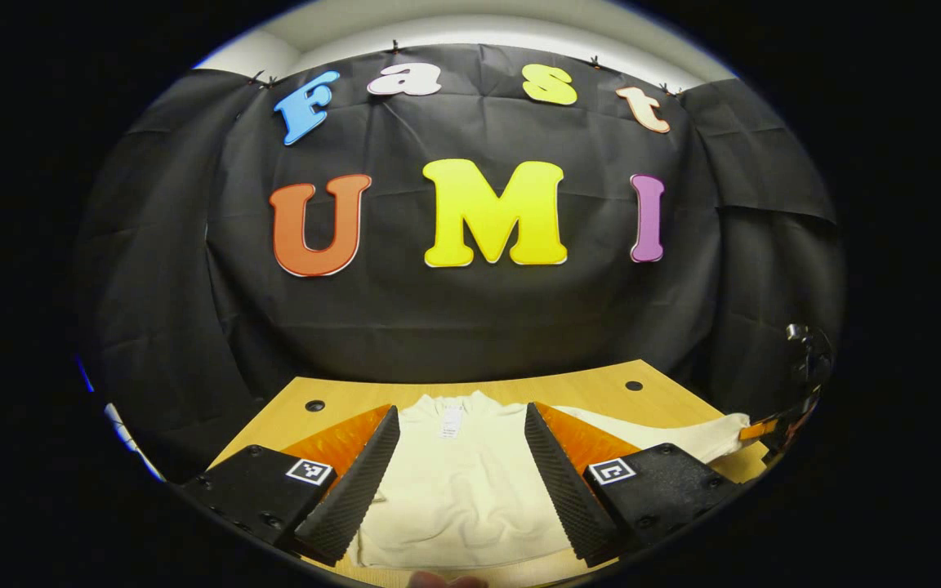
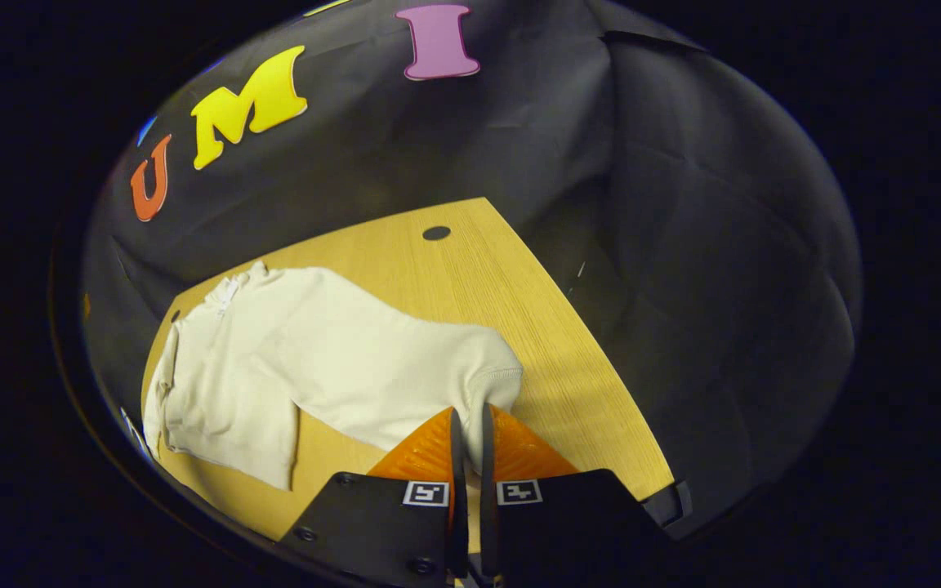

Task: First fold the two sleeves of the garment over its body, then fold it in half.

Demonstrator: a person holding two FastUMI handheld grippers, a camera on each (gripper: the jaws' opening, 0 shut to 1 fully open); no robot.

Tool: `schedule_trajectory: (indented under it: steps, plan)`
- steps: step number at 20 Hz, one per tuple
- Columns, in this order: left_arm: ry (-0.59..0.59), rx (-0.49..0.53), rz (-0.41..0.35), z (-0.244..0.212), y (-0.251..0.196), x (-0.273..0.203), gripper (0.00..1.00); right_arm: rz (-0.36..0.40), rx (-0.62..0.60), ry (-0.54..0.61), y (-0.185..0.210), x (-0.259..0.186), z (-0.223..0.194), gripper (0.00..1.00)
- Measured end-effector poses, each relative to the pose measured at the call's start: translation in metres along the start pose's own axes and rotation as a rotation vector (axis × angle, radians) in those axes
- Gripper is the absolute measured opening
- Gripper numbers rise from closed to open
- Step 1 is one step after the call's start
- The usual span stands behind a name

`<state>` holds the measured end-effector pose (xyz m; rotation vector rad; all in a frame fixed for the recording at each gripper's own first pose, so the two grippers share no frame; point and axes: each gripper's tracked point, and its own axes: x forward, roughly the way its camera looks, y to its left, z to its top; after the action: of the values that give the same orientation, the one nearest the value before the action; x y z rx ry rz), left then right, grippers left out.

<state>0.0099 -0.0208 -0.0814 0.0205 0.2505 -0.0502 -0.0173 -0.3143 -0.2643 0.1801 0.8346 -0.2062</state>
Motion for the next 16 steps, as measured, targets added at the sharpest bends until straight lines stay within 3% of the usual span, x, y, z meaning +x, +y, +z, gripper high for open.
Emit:
schedule_trajectory:
  steps: [11,16]
  plan:
    - [-0.004,-0.095,0.152,-0.008,0.073,-0.019,0.98,0.257,-0.096,-0.222,0.177,-0.050,0.151,0.06]
    - [-0.019,-0.098,0.239,-0.008,0.112,-0.039,0.98,0.361,-0.228,-0.233,0.277,-0.035,0.169,0.07]
